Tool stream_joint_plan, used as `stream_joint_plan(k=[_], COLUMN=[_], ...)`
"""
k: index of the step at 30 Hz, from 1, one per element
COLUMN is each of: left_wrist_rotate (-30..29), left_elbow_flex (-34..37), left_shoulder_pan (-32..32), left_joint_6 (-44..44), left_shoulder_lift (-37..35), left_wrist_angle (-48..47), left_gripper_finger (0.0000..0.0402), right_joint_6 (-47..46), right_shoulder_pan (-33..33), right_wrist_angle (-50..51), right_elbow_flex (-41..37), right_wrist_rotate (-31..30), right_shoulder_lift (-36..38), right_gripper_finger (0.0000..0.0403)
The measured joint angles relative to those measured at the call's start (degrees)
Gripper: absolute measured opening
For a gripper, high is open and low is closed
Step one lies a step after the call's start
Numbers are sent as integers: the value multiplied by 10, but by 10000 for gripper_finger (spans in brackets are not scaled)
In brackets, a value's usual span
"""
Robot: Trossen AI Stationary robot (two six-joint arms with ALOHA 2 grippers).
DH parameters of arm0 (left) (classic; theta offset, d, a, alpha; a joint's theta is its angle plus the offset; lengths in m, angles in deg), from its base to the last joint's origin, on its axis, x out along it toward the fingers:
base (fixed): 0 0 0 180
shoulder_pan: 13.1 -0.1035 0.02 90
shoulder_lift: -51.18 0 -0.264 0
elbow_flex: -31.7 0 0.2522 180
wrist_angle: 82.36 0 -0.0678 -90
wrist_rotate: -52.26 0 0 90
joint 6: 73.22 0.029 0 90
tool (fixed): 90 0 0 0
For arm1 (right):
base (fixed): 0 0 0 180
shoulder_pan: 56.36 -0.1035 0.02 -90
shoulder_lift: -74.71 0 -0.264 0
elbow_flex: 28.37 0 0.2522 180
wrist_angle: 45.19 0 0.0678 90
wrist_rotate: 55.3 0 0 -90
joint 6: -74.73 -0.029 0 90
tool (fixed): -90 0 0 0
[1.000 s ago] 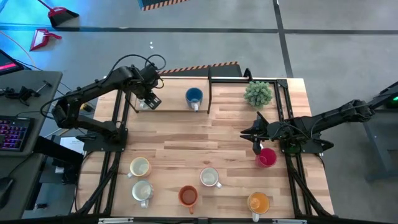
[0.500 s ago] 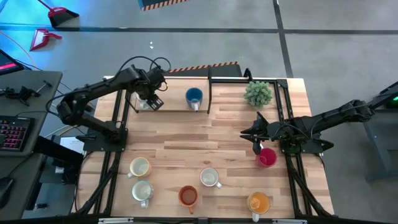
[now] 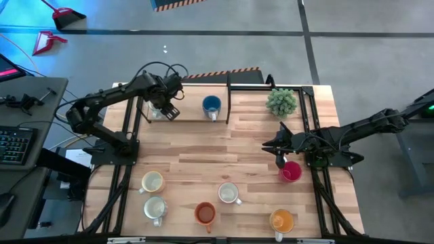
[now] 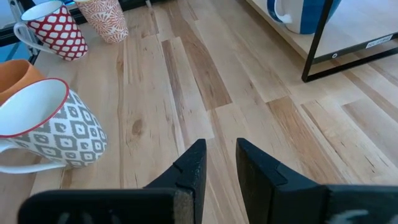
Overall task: Place coffee mugs
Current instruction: Put the green patterned mug on the shelf
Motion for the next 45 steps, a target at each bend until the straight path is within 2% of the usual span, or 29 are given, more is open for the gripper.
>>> stream_joint_plan(k=[20, 29, 40, 45], left_wrist_rotate=[-5, -10, 10, 13], left_elbow_flex=[0, 0, 0, 0], left_shoulder_pan=[-7, -16, -19, -19], left_joint_6=[11, 11, 9, 5], left_shoulder_lift=[0, 0, 0, 0], left_wrist_angle=[-12, -34, -39, -41], left_gripper_finger=[9, 5, 5, 18], right_joint_6=[0, 0, 0, 0], right_shoulder_pan=[0, 0, 0, 0], right_wrist_angle=[0, 0, 0, 0], right_elbow_flex=[0, 0, 0, 0], right_wrist_rotate=[2, 7, 7, 7], right_shoulder_lift=[0, 0, 0, 0], right_gripper_finger=[67, 67, 67, 67])
